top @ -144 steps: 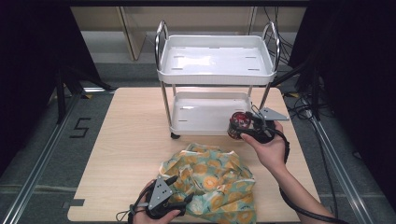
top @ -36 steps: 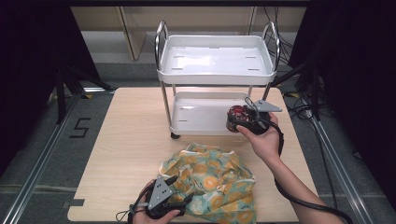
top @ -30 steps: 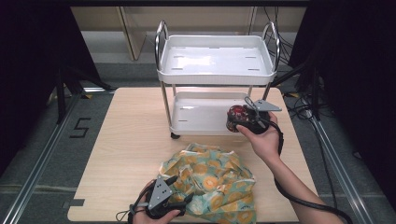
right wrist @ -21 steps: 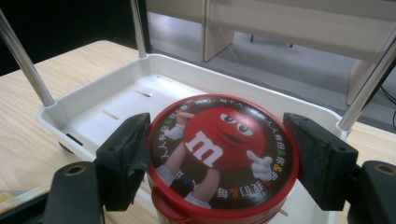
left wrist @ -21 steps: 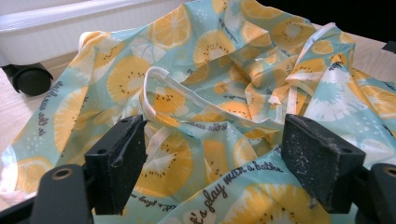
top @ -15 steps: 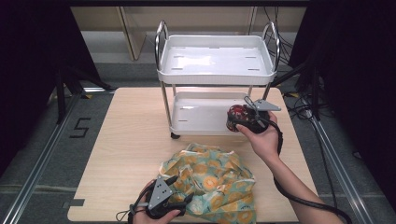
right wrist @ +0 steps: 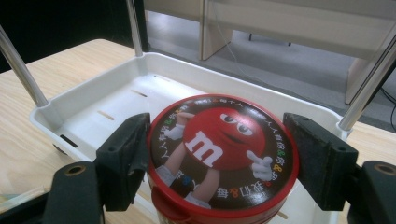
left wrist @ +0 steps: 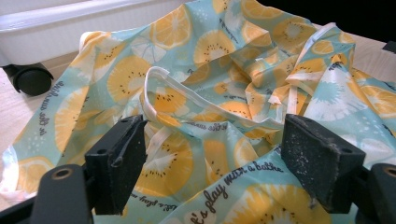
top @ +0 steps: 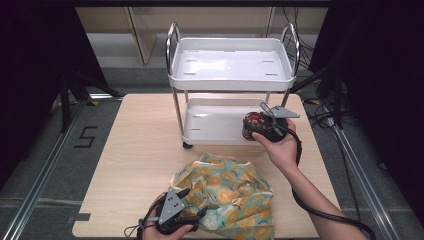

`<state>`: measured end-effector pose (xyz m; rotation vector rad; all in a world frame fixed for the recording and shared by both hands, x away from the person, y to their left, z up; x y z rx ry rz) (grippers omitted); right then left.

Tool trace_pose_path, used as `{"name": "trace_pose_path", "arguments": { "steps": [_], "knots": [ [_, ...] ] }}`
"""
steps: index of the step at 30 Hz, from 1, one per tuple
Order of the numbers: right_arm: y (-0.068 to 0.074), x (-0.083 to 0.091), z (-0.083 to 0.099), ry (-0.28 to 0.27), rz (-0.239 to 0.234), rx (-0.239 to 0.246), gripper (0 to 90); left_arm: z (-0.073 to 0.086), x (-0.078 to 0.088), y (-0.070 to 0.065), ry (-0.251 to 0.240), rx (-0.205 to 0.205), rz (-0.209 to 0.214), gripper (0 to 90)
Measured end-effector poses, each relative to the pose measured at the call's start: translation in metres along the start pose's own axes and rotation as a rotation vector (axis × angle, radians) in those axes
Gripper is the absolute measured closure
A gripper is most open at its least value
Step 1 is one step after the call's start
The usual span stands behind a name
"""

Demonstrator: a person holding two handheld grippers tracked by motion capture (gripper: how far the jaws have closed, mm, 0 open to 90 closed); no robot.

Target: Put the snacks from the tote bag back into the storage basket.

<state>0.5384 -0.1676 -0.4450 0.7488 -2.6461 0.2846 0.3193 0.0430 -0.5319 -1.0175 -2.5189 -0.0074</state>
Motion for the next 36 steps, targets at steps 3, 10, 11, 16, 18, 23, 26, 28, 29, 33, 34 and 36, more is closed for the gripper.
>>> {"name": "trace_pose_path", "arguments": {
  "steps": [3,10,11,16,18,23,26,28,29,33,34,36],
  "knots": [
    [0.002,-0.002,0.0,0.007,-0.015,-0.001,27.2,0.0,0.001,0.001,0.004,-0.002,-0.002,22.2],
    [0.005,-0.005,-0.001,0.005,-0.018,-0.005,27.2,0.0,0.001,0.0,-0.004,0.003,-0.001,22.2],
    [0.005,-0.005,-0.001,0.006,-0.016,-0.004,27.2,0.0,0.001,0.001,0.0,0.002,-0.006,22.2],
    [0.004,-0.007,-0.003,-0.006,0.002,-0.002,27.2,0.0,0.001,0.001,-0.001,0.001,-0.003,22.2],
    [0.006,-0.006,-0.001,0.016,-0.011,-0.014,27.2,0.0,0.001,0.0,0.003,0.001,0.003,22.2],
    [0.008,-0.008,-0.002,0.014,-0.014,-0.003,27.2,0.0,0.001,0.001,0.001,-0.005,-0.008,22.2],
    [0.01,-0.009,-0.003,0.011,-0.015,-0.006,27.2,0.0,0.001,0.001,0.002,-0.011,-0.004,22.2],
    [0.01,-0.009,-0.004,0.0,-0.002,0.001,27.2,0.0,0.001,0.001,0.001,-0.01,-0.006,22.2],
    [0.011,-0.009,-0.003,0.015,-0.012,0.001,27.2,0.0,0.002,0.002,0.003,-0.022,-0.005,22.2],
    [0.011,-0.01,-0.003,0.011,-0.012,0.002,27.2,0.0,0.001,0.001,0.002,0.002,-0.006,22.2],
    [0.011,-0.01,-0.003,0.01,-0.004,-0.004,27.2,0.0,0.001,0.0,0.002,0.006,-0.006,22.2],
    [0.01,-0.011,-0.004,0.006,-0.002,0.0,27.2,0.0,0.001,0.0,0.001,0.009,-0.009,22.2]
  ]
}}
Point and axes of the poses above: each handheld gripper's, and its own axes: x roughly backward along the jaws, z roughly out of its underside, y roughly to its left, the point moved 9 cm from there along -x, roughly forward along the jaws, and after that the axes turned 5 degrees about x, right-handed, at the moved point
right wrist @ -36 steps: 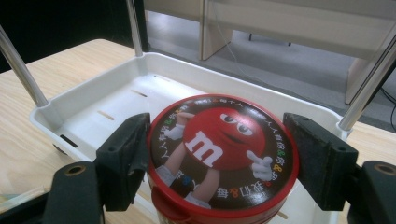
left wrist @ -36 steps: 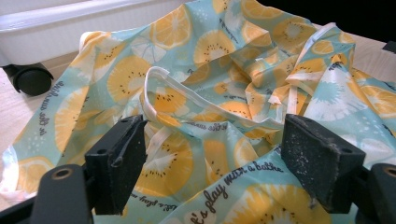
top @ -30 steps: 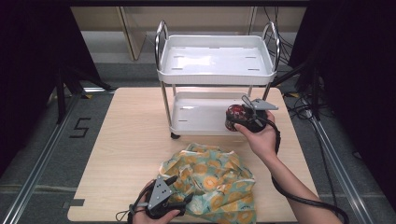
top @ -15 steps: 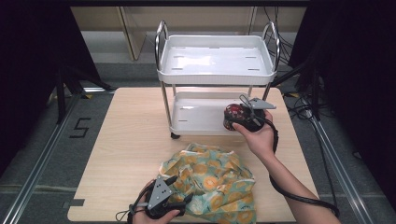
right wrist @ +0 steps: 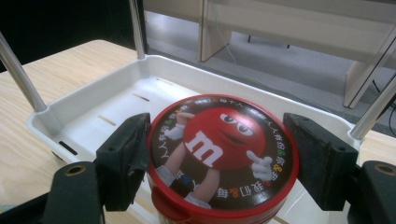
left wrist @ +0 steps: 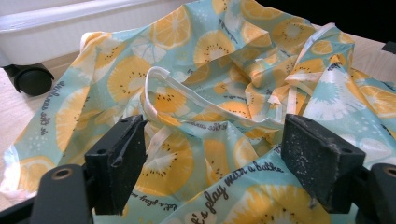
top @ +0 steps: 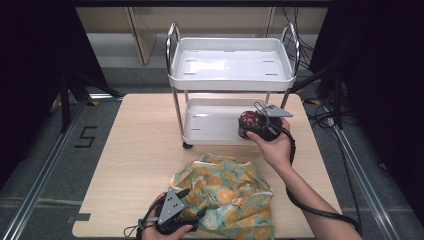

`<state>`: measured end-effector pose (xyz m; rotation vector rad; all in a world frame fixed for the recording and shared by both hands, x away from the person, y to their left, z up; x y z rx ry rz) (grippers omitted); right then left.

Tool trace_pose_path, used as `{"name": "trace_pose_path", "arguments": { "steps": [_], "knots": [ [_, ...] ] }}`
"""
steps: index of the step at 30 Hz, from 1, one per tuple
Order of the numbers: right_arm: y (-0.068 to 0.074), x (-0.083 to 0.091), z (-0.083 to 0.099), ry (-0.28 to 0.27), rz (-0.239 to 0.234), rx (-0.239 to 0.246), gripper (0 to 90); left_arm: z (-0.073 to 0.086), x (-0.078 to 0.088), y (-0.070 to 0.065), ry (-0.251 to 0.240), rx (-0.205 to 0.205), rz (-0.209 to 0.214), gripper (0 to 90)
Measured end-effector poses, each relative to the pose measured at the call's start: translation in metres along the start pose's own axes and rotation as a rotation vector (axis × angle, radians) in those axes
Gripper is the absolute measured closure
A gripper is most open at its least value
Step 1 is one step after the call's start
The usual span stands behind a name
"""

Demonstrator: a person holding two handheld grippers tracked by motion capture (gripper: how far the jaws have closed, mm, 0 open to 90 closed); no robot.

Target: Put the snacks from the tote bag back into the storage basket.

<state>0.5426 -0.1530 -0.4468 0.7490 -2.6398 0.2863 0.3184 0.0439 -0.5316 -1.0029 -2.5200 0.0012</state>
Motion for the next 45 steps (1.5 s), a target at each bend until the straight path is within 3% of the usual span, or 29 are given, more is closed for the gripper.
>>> {"name": "trace_pose_path", "arguments": {
  "steps": [3,5,6,7,8,9,10,16,20,22,26,29,30,31,36,39,40,45],
  "knots": [
    [0.001,-0.001,-0.001,-0.004,-0.002,-0.006,27.2,0.0,-0.001,0.0,-0.001,-0.007,0.016,22.2],
    [0.001,-0.002,-0.001,-0.012,0.023,0.005,27.2,0.0,-0.001,0.0,-0.001,-0.008,0.01,22.2],
    [0.002,0.0,0.0,0.012,0.008,-0.001,27.2,0.0,-0.001,0.0,-0.007,-0.007,0.01,22.2],
    [0.003,-0.002,-0.001,-0.003,0.004,-0.011,27.2,0.0,-0.001,0.0,-0.001,-0.01,0.011,22.2],
    [-0.001,-0.003,-0.002,-0.006,0.006,0.054,27.2,0.0,0.0,0.001,0.002,-0.022,0.004,22.2],
    [-0.001,-0.003,-0.002,-0.011,0.014,0.053,27.2,-0.001,0.0,0.002,0.005,-0.036,0.005,22.2],
    [-0.002,-0.003,-0.002,-0.014,0.016,0.059,27.2,0.0,0.0,0.0,0.002,-0.001,-0.001,22.2],
    [0.002,-0.006,-0.002,-0.007,0.004,0.033,27.2,0.0,0.0,0.0,0.002,-0.002,0.0,22.2],
    [0.001,-0.006,-0.002,0.002,0.011,0.044,27.2,0.0,0.0,0.0,0.002,-0.003,0.0,22.2],
    [0.001,-0.008,-0.003,-0.025,0.021,0.04,27.2,0.0,0.0,0.0,0.003,-0.009,0.005,22.2],
    [0.002,-0.008,-0.001,-0.006,0.014,0.034,27.2,0.0,0.0,0.0,0.0,-0.001,0.006,22.2],
    [0.002,-0.008,-0.001,-0.003,0.019,0.036,27.2,0.0,0.0,0.0,0.0,-0.01,0.004,22.2],
    [0.002,-0.009,-0.002,-0.007,0.021,0.045,27.2,0.0,0.0,0.001,0.004,-0.032,0.006,22.2],
    [0.001,-0.009,-0.002,-0.012,0.028,0.046,27.2,0.0,0.0,0.0,0.0,0.0,0.004,22.2],
    [0.002,-0.011,-0.005,-0.025,0.031,0.041,27.2,0.0,-0.001,0.0,0.0,-0.006,0.016,22.2],
    [0.005,-0.011,-0.003,-0.01,0.04,0.006,27.2,0.0,-0.001,0.0,0.0,-0.008,0.016,22.2],
    [0.003,-0.012,-0.003,-0.009,0.043,0.021,27.2,0.0,-0.001,0.0,0.001,-0.007,0.017,22.2],
    [0.004,-0.013,-0.002,-0.006,0.047,0.005,27.2,0.0,-0.001,-0.002,-0.001,0.0,0.024,22.2]
  ]
}}
Point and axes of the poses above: each handheld gripper's, and its own axes: x roughly backward along the jaws, z roughly out of its underside, y roughly to its left, the point moved 9 cm from there along -x, roughly forward along the jaws, and after that the axes turned 5 degrees about x, right-handed, at the moved point
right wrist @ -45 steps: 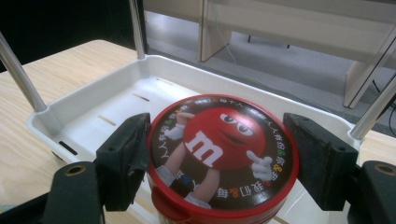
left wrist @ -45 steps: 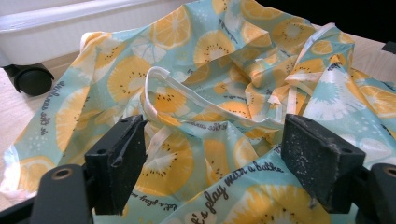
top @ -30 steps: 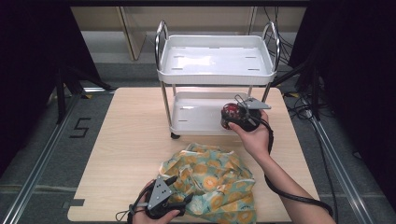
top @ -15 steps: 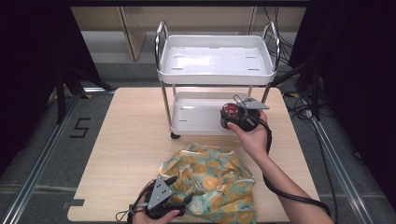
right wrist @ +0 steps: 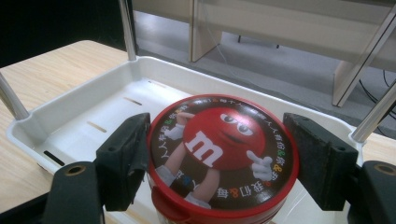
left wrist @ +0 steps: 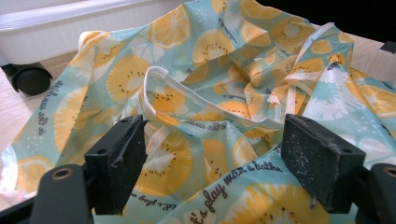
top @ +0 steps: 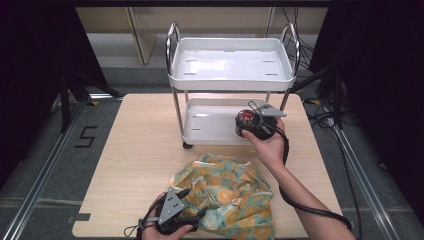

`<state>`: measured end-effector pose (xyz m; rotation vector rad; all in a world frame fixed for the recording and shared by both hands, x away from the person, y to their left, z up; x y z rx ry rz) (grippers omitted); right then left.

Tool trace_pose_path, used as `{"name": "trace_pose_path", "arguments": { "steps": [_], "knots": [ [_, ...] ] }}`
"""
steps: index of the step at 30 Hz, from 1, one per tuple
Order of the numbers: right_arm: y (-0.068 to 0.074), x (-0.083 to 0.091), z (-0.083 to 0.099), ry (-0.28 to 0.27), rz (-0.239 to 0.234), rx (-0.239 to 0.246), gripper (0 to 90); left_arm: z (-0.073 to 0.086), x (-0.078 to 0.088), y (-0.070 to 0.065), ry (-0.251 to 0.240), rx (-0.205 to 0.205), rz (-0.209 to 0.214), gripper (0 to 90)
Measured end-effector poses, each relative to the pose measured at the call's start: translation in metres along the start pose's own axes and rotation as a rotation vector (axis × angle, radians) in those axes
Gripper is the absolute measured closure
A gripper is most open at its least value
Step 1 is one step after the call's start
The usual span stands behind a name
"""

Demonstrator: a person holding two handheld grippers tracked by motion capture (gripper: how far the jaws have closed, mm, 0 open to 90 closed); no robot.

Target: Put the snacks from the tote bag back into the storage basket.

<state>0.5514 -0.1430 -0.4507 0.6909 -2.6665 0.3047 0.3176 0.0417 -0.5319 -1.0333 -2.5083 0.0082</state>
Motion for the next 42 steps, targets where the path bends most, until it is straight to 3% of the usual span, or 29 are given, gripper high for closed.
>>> {"name": "trace_pose_path", "arguments": {
  "steps": [1,3,4,14,17,19,20,21,27,28,42],
  "knots": [
    [-0.002,-0.001,-0.001,-0.011,-0.008,0.03,27.2,0.0,0.0,0.0,0.001,0.001,0.0,22.2],
    [-0.003,-0.002,-0.001,-0.007,-0.002,0.035,27.2,0.0,0.0,0.002,-0.001,-0.004,-0.011,22.2],
    [-0.003,-0.001,0.001,0.004,0.012,0.009,27.2,0.0,0.0,0.002,-0.001,-0.005,-0.011,22.2],
    [-0.003,-0.006,0.003,0.009,0.024,0.014,27.2,0.001,0.0,0.001,0.006,0.004,-0.008,22.1],
    [-0.002,-0.007,0.003,0.006,0.028,-0.007,27.2,0.001,0.0,0.001,0.003,0.007,-0.009,22.1],
    [-0.002,-0.007,0.003,0.015,0.02,0.006,27.2,0.0,-0.001,0.001,-0.002,0.001,-0.006,22.1],
    [-0.004,-0.008,0.003,0.013,0.017,0.035,27.2,0.0,-0.001,0.001,-0.001,0.002,-0.006,22.1],
    [-0.002,-0.008,0.003,0.012,0.019,0.0,27.2,0.0,-0.001,0.001,-0.003,0.004,-0.008,22.1],
    [-0.006,-0.01,0.004,0.003,0.025,0.036,27.2,0.001,0.001,0.003,0.014,-0.012,-0.007,22.1],
    [-0.005,-0.009,0.005,0.011,0.032,0.011,27.2,0.001,0.0,0.003,0.009,-0.01,-0.008,22.1],
    [-0.009,-0.014,0.011,0.019,0.057,0.016,27.2,0.0,0.001,0.002,0.002,-0.005,-0.011,22.1]
  ]
}}
Point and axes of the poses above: each handheld gripper's, and its own axes: x roughly backward along the jaws, z roughly out of its underside, y roughly to its left, the point moved 9 cm from there along -x, roughly forward along the jaws, and after that the axes turned 5 degrees about x, right-handed, at the moved point
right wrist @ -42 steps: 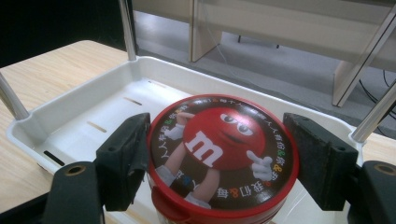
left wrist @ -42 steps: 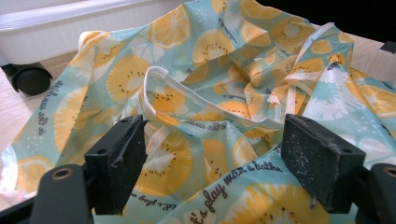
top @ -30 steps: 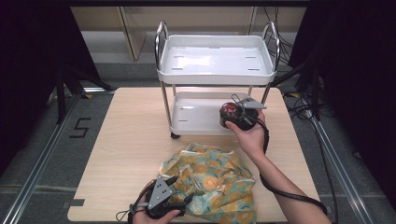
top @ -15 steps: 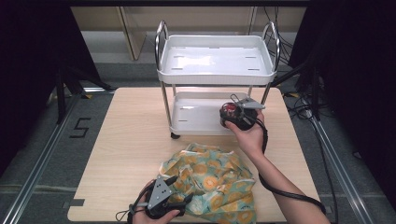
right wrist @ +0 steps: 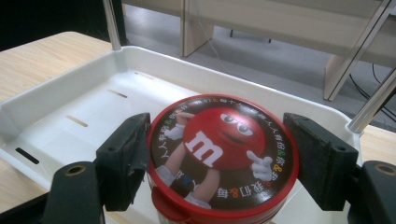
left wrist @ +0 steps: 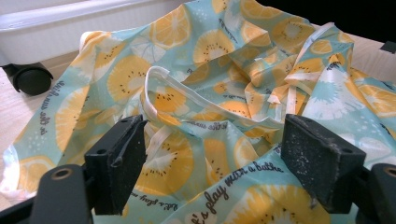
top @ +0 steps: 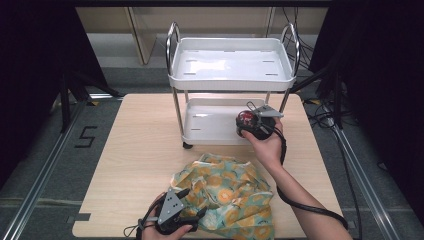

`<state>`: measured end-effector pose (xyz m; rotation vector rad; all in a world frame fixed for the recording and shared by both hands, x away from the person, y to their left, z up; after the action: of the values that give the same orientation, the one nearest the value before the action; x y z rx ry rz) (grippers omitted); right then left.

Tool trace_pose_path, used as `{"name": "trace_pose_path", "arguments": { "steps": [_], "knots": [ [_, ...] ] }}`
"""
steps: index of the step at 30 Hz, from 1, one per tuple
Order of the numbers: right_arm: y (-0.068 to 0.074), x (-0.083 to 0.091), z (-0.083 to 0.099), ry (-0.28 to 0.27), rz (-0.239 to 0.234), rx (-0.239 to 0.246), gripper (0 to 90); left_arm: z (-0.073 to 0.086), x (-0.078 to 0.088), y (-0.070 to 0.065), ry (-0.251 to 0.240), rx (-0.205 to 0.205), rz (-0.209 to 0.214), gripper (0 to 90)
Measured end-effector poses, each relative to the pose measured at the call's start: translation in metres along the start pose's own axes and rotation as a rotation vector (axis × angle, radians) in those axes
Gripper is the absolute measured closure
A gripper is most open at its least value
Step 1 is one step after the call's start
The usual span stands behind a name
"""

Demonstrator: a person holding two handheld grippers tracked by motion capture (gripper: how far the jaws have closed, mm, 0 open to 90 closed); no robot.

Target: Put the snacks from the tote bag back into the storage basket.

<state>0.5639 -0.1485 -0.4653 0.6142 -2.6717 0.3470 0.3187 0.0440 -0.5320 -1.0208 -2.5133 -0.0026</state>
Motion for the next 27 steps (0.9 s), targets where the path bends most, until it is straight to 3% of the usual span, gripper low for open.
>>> {"name": "trace_pose_path", "arguments": {
  "steps": [2,3,4,6,7,8,12,14,16,17,18,20,25,27],
  "knots": [
    [0.003,0.001,0.0,0.004,-0.022,-0.027,27.2,0.0,0.0,0.0,-0.001,0.0,0.001,22.1],
    [0.001,0.0,0.0,-0.004,-0.02,-0.002,27.2,0.0,0.0,0.0,-0.002,0.0,0.003,22.0],
    [0.002,0.0,0.001,0.008,-0.015,-0.023,27.2,0.0,0.0,0.0,-0.002,0.0,0.002,22.1],
    [-0.003,-0.002,0.001,-0.003,-0.002,0.014,27.2,0.0,0.0,0.0,-0.006,0.002,0.001,22.1],
    [-0.001,-0.001,0.002,0.004,-0.007,-0.009,27.2,-0.001,0.0,0.0,-0.005,-0.015,0.007,22.1],
    [-0.001,-0.001,0.003,0.007,-0.007,-0.015,27.2,0.0,0.0,0.0,-0.002,0.001,0.003,22.1],
    [-0.003,-0.004,0.004,0.008,0.008,-0.002,27.1,0.0,0.0,0.0,-0.005,0.005,0.003,22.0],
    [-0.001,-0.003,0.004,0.009,-0.006,-0.013,27.2,-0.001,0.0,0.0,-0.005,-0.018,0.008,22.0],
    [-0.004,-0.004,0.006,0.017,0.004,0.005,27.2,0.0,0.0,0.0,-0.001,-0.007,0.004,22.1],
    [-0.003,-0.004,0.006,0.021,0.0,-0.011,27.1,0.0,0.0,0.0,-0.004,0.003,0.0,22.1],
    [-0.003,-0.004,0.007,0.02,0.004,-0.008,27.1,-0.001,0.0,0.0,-0.005,-0.02,0.009,22.1],
    [-0.004,-0.006,0.008,0.012,0.002,0.004,27.1,0.0,0.0,0.0,-0.001,0.003,0.004,22.0],
    [-0.003,-0.007,0.013,0.027,0.005,-0.016,27.1,0.0,0.0,0.0,-0.005,0.004,0.005,22.0],
    [-0.004,-0.008,0.015,0.03,-0.001,-0.003,27.1,-0.001,0.0,0.001,-0.001,-0.017,0.004,21.9]
  ]
}}
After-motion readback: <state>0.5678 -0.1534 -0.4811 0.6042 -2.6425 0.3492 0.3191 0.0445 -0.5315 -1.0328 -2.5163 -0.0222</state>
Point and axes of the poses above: each handheld gripper's, and its own axes: x roughly backward along the jaws, z roughly out of its underside, y roughly to its left, the point moved 9 cm from there along -x, roughly forward along the jaws, and after that the axes turned 5 degrees about x, right-handed, at the moved point
